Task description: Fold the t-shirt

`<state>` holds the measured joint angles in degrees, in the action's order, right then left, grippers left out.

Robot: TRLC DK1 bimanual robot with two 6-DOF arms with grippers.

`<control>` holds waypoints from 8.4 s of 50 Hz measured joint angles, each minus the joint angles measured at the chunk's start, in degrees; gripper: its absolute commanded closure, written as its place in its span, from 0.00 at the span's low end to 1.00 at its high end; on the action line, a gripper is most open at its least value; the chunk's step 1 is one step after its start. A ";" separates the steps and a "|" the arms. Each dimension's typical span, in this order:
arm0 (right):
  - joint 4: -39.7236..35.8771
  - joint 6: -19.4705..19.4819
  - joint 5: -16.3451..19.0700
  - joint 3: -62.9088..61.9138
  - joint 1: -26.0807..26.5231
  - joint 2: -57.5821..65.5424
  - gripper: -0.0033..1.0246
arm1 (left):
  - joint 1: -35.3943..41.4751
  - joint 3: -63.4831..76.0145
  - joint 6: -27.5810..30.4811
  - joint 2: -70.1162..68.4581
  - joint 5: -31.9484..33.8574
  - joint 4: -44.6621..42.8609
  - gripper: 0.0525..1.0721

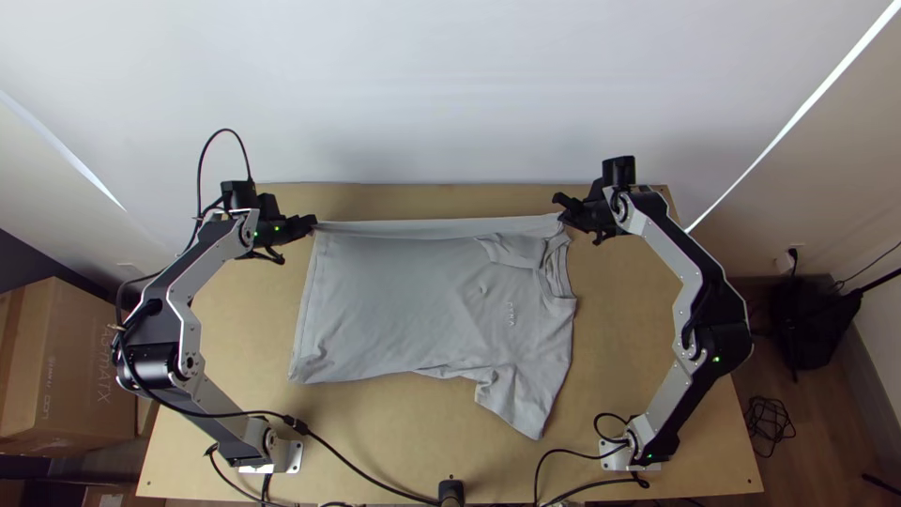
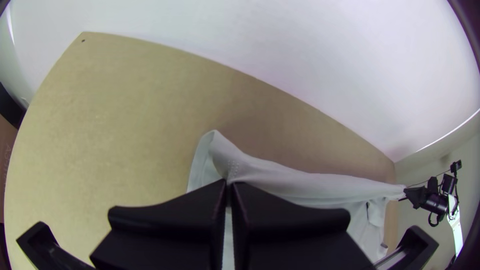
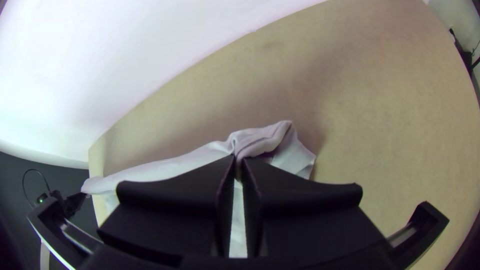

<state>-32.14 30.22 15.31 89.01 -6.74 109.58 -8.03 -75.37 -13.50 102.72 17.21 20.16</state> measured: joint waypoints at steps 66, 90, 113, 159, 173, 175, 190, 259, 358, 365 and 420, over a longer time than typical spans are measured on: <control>5.11 0.07 4.52 -35.71 5.46 -22.93 0.05 | -9.55 22.18 2.25 -13.70 -1.09 -4.61 0.05; -26.03 -6.45 11.15 -38.21 8.28 -41.13 0.05 | -15.72 18.91 9.68 -29.62 5.97 12.94 0.05; -29.83 -8.48 12.63 -49.03 2.60 -38.91 0.42 | -14.19 15.67 9.62 -32.52 6.38 16.65 0.05; -17.44 -8.17 15.15 -53.90 -5.64 -32.52 0.97 | -15.56 9.73 25.33 -33.75 5.35 40.30 0.05; -17.44 -8.17 15.15 -53.90 -5.64 -32.52 0.97 | -15.54 10.69 45.94 -33.75 -8.81 54.23 0.05; -17.44 -8.17 15.15 -53.90 -5.68 -32.52 0.97 | -15.34 11.67 48.28 -33.75 -10.93 55.63 0.05; -17.40 -7.74 15.15 -53.72 -6.38 -32.48 0.97 | -6.75 19.28 52.68 -33.66 -15.21 58.60 0.05; -22.58 -8.26 15.13 -47.39 -1.25 -32.06 0.97 | -4.72 21.42 49.13 -16.79 -9.46 41.40 0.97; -33.55 -6.43 11.47 33.88 0.63 24.63 0.97 | 0.46 -48.04 34.21 29.94 -6.88 53.75 0.97; -33.73 -6.45 10.56 35.54 1.07 28.20 0.97 | 0.81 -48.17 33.77 31.26 -6.25 53.70 0.92; -21.33 7.34 32.24 22.67 10.25 0.61 0.05 | -15.19 -27.96 34.32 17.64 20.55 44.22 0.05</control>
<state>-53.47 37.56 47.55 111.68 3.51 110.19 -23.22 -103.33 20.82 120.36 37.76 64.38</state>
